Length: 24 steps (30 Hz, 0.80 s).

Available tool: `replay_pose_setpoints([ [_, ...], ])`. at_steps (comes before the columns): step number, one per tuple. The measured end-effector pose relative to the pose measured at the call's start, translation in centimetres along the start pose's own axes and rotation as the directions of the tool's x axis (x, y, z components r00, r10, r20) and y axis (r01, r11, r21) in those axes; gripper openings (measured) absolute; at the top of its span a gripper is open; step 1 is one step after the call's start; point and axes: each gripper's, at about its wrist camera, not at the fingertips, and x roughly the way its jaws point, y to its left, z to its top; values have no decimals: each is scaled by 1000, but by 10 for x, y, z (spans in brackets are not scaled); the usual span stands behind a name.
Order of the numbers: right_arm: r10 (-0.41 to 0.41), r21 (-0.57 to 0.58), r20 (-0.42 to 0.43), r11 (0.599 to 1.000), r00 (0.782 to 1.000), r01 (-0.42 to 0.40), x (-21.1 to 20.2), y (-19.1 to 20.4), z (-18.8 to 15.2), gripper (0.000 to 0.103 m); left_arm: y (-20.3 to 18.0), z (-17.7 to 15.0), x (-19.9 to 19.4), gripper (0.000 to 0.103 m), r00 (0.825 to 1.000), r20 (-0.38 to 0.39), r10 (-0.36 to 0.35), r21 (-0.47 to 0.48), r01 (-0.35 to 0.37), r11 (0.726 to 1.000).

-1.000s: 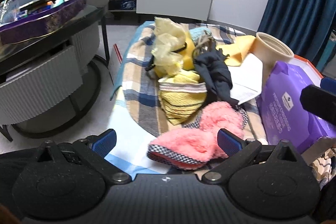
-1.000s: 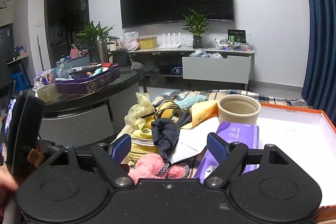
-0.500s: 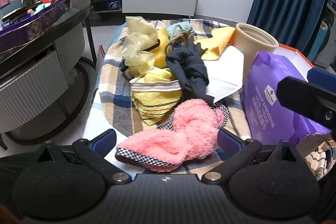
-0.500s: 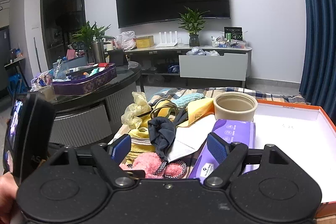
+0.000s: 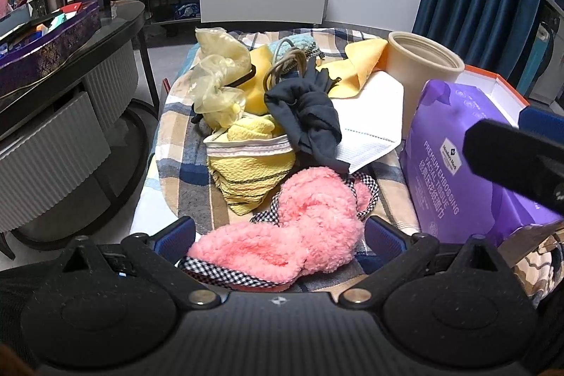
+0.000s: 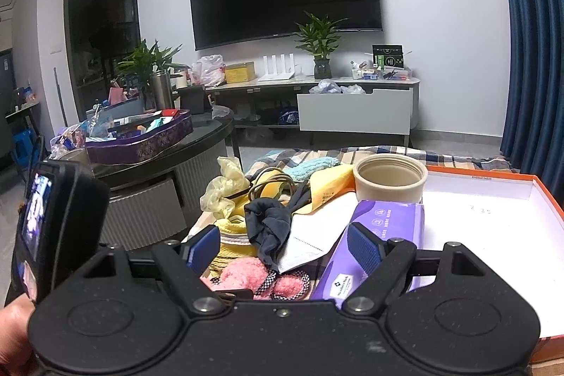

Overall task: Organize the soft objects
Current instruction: 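Close the left tool on the pink fluffy item while the right tool grasps the navy cloth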

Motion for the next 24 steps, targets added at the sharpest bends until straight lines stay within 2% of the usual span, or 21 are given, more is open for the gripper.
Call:
replay_pose_setpoints([
  [6, -7, 12, 0, 1000, 1000, 7, 1, -3, 1, 93, -7, 1, 10, 103, 1000, -7, 9, 22, -9, 1000],
  [9, -15, 18, -1, 1000, 1000, 15, 2, -5, 1, 93, -13, 3, 17, 85, 1000, 2, 13, 48, -13, 999],
  [11, -16, 21, 4, 1000, 1000, 16, 1, -6, 3, 93, -13, 4, 26, 68, 1000, -9, 1, 46, 0, 999],
  [12, -19, 18, 9, 1000, 1000, 19, 0, -7, 3, 93, -13, 3, 30, 64, 1000, -21, -10, 44, 11, 999],
  [14, -33, 16, 12, 999, 999, 33, 0, -9, 5, 93, -11, 1, 34, 49, 999, -23, -49, 36, 50, 998],
  [16, -37, 30, 6, 999, 999, 37, 1, -11, 5, 93, -11, -3, 31, 45, 997, -5, -74, 41, 74, 996],
  [21, -38, 28, 2, 999, 999, 38, 1, -10, 8, 93, -3, -6, 8, 44, 990, 38, -134, 48, 132, 990],
  [24, -33, 17, -4, 999, 999, 33, 4, -8, 13, 93, 9, -8, -12, 44, 987, 73, -140, 34, 138, 990],
])
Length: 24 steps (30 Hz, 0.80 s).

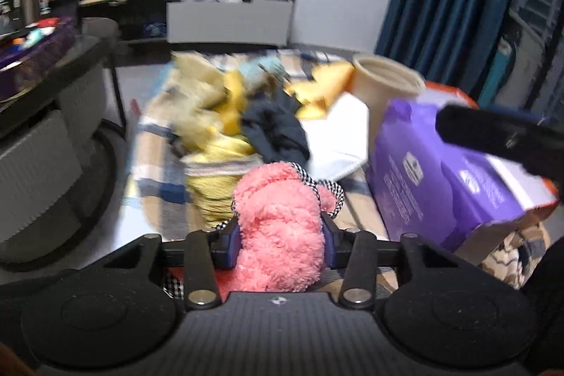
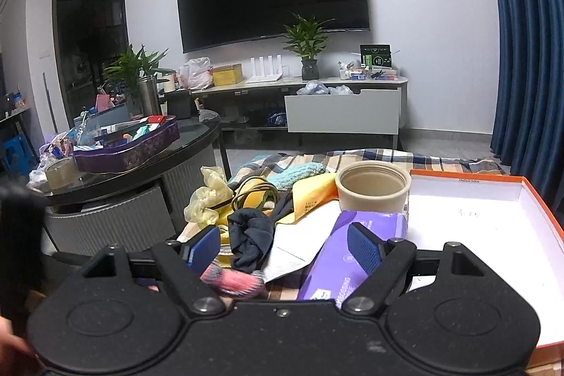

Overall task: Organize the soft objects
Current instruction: 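Close the left tool on the pink fluffy item while the right tool grasps the navy cloth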

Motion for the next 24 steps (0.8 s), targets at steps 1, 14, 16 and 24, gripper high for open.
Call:
replay_pose_setpoints([
  [1, 5, -3, -8, 1000, 1000, -5, 3, 1, 1, 93, 4, 1, -7, 44, 1000, 12, 5, -10, -5, 1000],
  [14, -6, 95, -179, 995, 984, 24, 93, 37, 5, 93, 57, 16, -40, 44, 983, 124, 138, -198, -112, 974],
  [16, -39, 82, -182, 995, 983, 54, 107, 42, 5, 92, 59, 19, -38, 44, 980, 131, 148, -204, -120, 972],
  [24, -119, 65, -270, 988, 955, 142, 153, 48, 2, 85, 72, 18, -33, 44, 982, 140, 129, -215, -97, 972],
])
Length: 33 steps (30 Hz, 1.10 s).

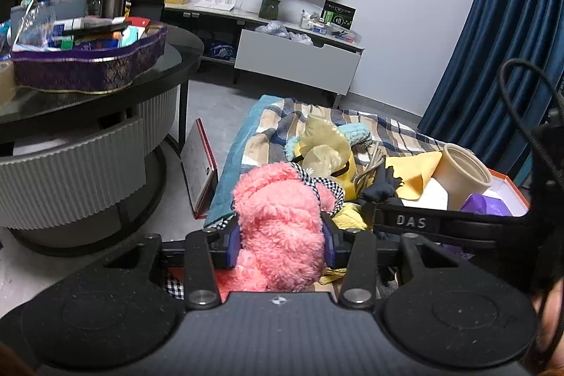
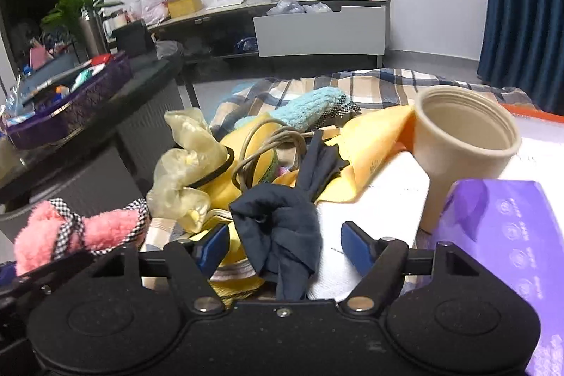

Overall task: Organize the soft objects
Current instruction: 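Close the left tool on the pink fluffy item while the right tool grasps the navy cloth, then carry the pink item in the left tool and navy cloth in the right tool to the orange-rimmed box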

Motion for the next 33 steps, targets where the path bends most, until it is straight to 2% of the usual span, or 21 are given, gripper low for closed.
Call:
replay_pose_setpoints([
  [3, -17, -50, -5, 999, 1000, 16, 9, 2, 0, 86, 4, 0, 6, 44, 1000, -12, -12, -8, 12, 1000],
  [4, -17, -53, -11, 998, 1000, 17, 11, 1, 0, 81, 4, 0, 7, 44, 1000, -14, -14, -5, 14, 1000],
  [5, -7, -41, 2, 999, 1000, 7, 10, -1, 0, 55, 4, 0, 9, 44, 1000, -18, -15, -3, 15, 1000],
  [6, 6, -24, 6, 1000, 1000, -6, 8, -4, 1, 45, 4, 1, 10, 44, 1000, -21, -19, -3, 19, 1000],
  [8, 10, -3, 2, 1000, 1000, -10, 5, -8, 2, 42, 2, 2, 13, 44, 999, -26, -28, -1, 28, 1000],
  [11, 29, -8, 22, 1000, 999, -29, -6, -7, 1, 41, 0, 4, 15, 44, 999, -27, -34, 9, 34, 999],
  [21, 56, -58, 181, 997, 982, -46, -67, -11, 11, 41, -10, 13, 13, 44, 999, -15, -39, 9, 39, 999],
  [33, 63, -44, 249, 998, 966, -54, -100, -30, 17, 41, -49, 33, 2, 44, 999, 29, -39, 64, 37, 997],
])
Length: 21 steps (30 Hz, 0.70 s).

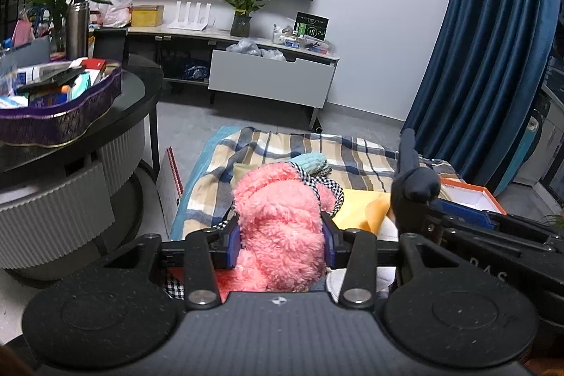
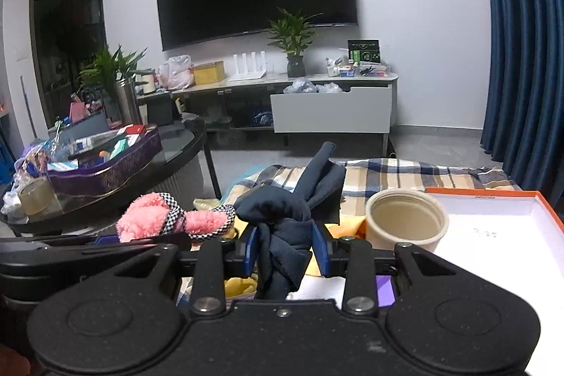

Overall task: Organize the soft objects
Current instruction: 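Carry the pink item in the left tool and navy cloth in the right tool to the orange-rimmed box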

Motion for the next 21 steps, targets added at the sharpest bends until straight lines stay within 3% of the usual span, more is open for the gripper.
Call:
replay_pose_setpoints([
  [21, -52, 12, -4, 999, 999, 52, -16, -31, 13, 41, -30, 16, 10, 44, 999, -13, 30, 51, -30, 998],
])
